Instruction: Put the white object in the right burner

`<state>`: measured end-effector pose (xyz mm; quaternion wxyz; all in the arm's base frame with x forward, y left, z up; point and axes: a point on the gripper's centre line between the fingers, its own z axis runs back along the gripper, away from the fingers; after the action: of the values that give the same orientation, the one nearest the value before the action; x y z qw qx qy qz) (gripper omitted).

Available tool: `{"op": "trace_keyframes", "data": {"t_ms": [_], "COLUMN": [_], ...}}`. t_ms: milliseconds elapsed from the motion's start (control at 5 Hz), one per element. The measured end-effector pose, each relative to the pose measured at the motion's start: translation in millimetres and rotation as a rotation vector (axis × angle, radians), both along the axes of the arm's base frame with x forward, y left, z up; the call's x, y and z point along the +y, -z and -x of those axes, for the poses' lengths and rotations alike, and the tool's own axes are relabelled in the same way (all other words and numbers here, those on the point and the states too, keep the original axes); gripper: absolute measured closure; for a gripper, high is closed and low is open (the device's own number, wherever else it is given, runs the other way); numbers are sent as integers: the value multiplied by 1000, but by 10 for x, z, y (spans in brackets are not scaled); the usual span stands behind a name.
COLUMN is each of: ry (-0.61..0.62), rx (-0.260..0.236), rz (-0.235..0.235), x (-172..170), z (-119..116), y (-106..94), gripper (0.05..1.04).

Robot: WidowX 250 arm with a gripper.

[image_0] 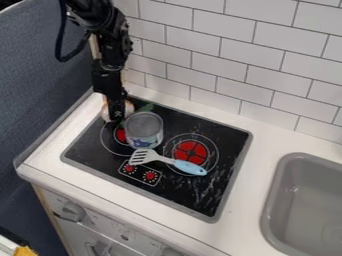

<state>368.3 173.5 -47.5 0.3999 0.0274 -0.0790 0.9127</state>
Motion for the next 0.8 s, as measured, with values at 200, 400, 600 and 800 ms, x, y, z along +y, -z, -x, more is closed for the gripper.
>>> {"op": "trace_keyframes", "data": {"t_ms": [200,400,600,800], "ry": [-36,-57,-56,-17], "rx": [-59,-103,-99,-55], "rz": [-21,-8,-3,28], "x": [-2,-134,-462,-929], "z": [-5,17,-6,-19], "y": [-359,-638,-753,-713], "gripper": [470,470,470,470]}}
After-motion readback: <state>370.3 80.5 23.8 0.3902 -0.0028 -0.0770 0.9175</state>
